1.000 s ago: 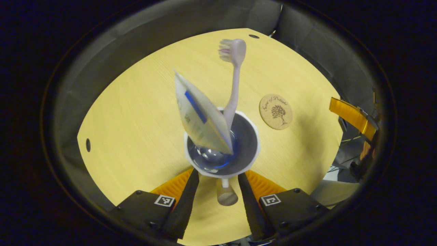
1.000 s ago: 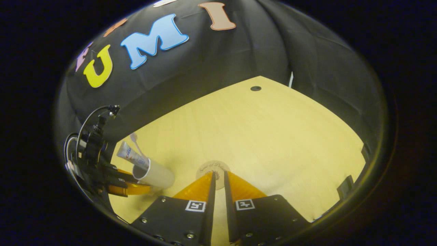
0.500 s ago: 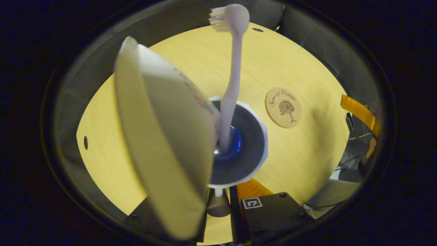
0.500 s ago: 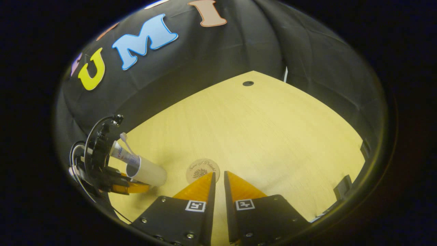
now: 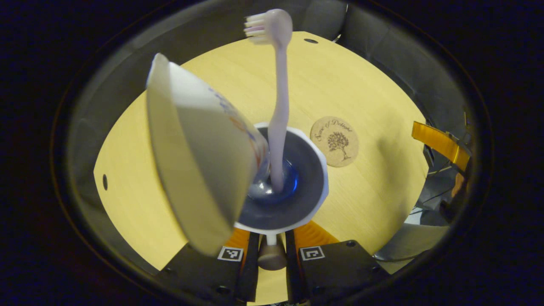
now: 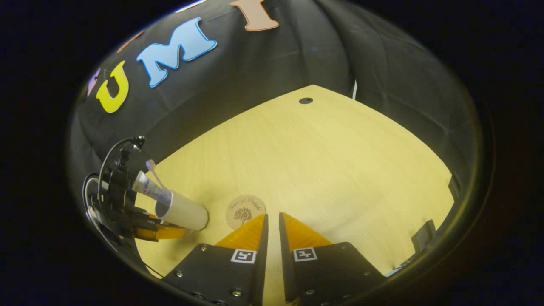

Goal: Put the toothbrush and toothpaste on the desktop into the cup, then pick up the cup and place it on the coaster on the desktop.

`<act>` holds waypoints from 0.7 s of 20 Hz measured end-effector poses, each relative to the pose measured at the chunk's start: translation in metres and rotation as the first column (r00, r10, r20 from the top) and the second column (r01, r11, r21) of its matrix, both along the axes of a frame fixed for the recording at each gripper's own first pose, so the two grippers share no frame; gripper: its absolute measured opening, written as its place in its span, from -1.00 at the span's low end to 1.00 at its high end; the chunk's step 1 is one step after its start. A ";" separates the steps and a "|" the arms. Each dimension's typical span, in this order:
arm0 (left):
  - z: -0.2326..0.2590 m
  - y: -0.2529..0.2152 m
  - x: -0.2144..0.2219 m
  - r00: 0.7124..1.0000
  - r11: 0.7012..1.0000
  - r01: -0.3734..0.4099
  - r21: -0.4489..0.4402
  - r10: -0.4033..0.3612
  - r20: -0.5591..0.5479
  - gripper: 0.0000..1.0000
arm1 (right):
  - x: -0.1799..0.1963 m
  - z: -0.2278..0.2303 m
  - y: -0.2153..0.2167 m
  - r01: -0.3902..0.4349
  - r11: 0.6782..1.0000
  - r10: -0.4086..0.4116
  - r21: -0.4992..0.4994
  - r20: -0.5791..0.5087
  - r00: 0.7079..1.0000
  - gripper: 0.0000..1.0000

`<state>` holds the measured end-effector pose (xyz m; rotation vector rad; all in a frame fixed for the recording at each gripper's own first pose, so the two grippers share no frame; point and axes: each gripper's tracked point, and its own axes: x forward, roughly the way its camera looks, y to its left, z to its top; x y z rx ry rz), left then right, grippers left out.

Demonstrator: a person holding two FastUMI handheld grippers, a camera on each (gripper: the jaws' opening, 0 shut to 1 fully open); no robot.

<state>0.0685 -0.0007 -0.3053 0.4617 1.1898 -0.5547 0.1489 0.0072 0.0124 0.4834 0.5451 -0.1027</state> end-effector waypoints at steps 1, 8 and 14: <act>0.003 -0.008 0.000 1.000 1.000 0.018 0.000 -0.018 0.008 -0.31 | -0.001 0.000 -0.004 0.001 1.000 -0.001 0.000 0.000 1.000 -0.65; 0.012 -0.072 -0.003 0.993 0.993 0.119 -0.009 -0.119 0.011 -0.31 | -0.012 -0.002 -0.025 0.025 1.000 -0.025 0.018 0.002 1.000 -0.65; 0.012 -0.086 -0.001 0.986 0.986 0.165 0.014 -0.165 -0.006 -0.32 | -0.025 -0.007 -0.057 0.087 0.995 -0.087 0.044 -0.007 0.996 -0.65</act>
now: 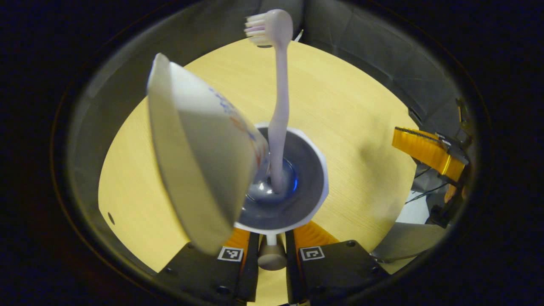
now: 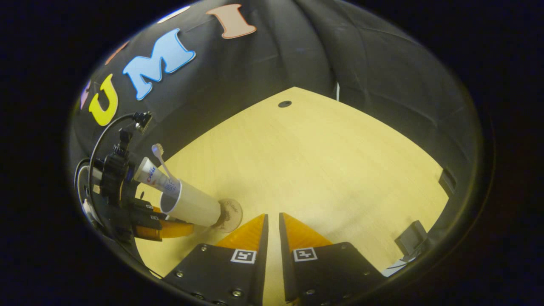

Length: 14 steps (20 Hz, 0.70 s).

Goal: Put the toothbrush and toothpaste on the desktop into the cup, then pick up the cup and place it on the coaster on the desktop.

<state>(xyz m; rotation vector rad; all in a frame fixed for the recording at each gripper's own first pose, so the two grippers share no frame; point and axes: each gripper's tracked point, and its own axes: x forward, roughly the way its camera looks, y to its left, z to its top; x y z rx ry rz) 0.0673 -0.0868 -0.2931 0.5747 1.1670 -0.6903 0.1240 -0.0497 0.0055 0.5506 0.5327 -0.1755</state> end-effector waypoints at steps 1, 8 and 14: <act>0.001 0.000 0.000 1.000 1.000 0.005 0.004 -0.005 -0.002 -0.33 | -0.001 0.000 -0.007 0.012 1.000 -0.012 0.006 -0.001 1.000 -0.65; -0.002 0.010 -0.003 0.999 0.999 0.036 0.035 -0.036 -0.003 -0.32 | -0.008 -0.005 -0.030 0.050 0.998 -0.049 0.040 -0.009 0.999 -0.65; -0.004 0.014 -0.001 1.000 0.999 0.016 0.050 -0.016 -0.002 -0.30 | -0.007 -0.007 -0.032 0.038 0.998 -0.037 0.046 -0.016 0.999 -0.65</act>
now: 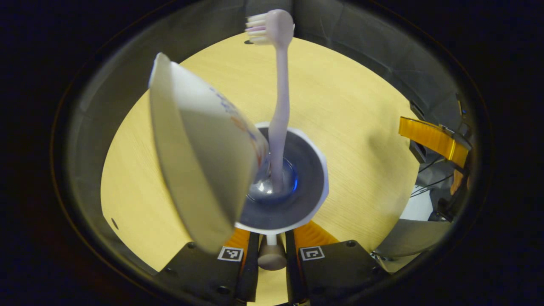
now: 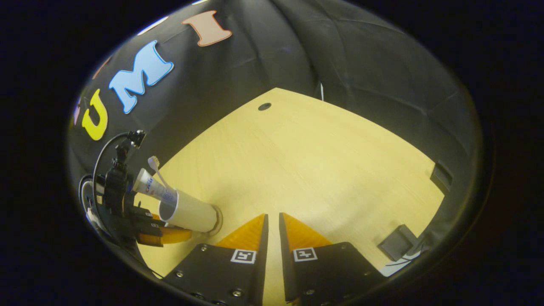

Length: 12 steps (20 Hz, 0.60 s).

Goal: Put the toothbrush and toothpaste on the desktop into the cup, then pick up the cup and place it on the coaster on the desktop.

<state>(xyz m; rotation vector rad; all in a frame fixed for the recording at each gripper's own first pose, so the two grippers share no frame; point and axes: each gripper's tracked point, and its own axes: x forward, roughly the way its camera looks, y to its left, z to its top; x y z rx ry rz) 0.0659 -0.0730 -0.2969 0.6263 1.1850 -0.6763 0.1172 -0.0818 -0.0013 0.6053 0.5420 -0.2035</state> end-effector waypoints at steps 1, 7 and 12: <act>0.000 0.001 0.000 1.000 1.000 -0.004 0.003 0.004 0.001 -0.30 | 0.002 0.002 0.001 -0.002 1.000 0.002 0.003 -0.001 1.000 -0.65; 0.010 0.016 0.011 1.000 1.000 -0.017 0.010 0.017 0.000 -0.32 | 0.008 -0.001 -0.002 -0.005 1.000 0.005 0.010 -0.011 1.000 -0.65; 0.018 0.025 0.017 0.999 0.999 -0.042 0.006 0.042 0.010 -0.34 | 0.008 -0.009 -0.004 -0.008 1.000 0.009 0.021 -0.017 1.000 -0.65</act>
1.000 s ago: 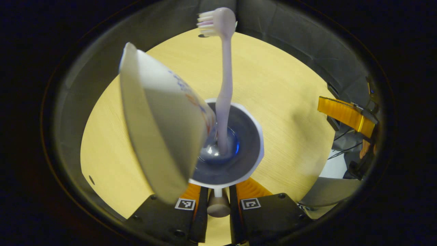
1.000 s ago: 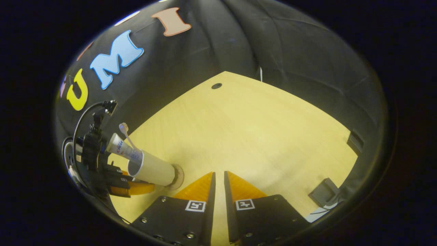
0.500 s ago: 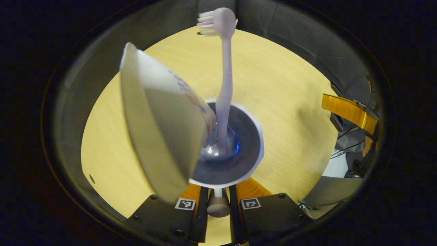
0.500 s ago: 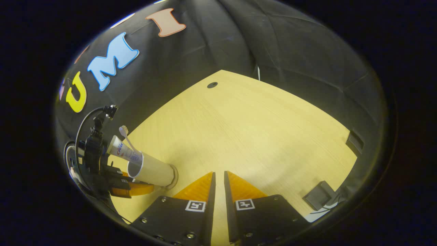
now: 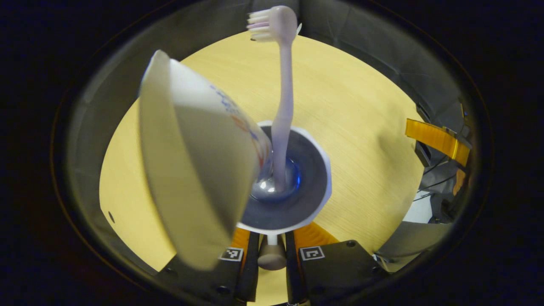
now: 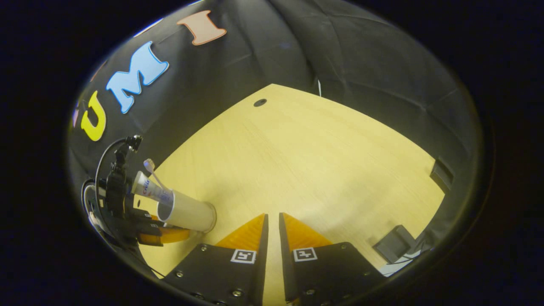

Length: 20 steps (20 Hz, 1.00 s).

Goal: Put the toothbrush and toothpaste on the desktop into the cup, then pick up the cup and place it on the coaster on the desktop.

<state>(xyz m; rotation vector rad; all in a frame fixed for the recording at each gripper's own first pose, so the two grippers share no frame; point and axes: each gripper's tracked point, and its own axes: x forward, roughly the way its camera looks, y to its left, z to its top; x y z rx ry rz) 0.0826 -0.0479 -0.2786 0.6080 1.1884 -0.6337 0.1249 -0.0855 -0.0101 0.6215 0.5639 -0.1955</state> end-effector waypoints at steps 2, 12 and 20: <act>-0.002 -0.003 0.000 1.000 1.000 -0.008 -0.001 0.008 0.011 -0.33 | 0.001 0.000 0.002 -0.006 1.000 0.006 0.000 0.002 1.000 -0.65; -0.011 -0.009 -0.005 0.996 0.996 -0.076 -0.051 0.077 0.035 0.66 | -0.004 0.009 0.011 -0.039 0.999 0.040 -0.009 0.027 0.999 -0.65; -0.005 -0.009 -0.008 0.976 0.969 -0.179 -0.169 0.196 0.093 0.66 | -0.011 0.024 0.049 -0.126 0.990 0.129 -0.062 0.048 0.990 -0.72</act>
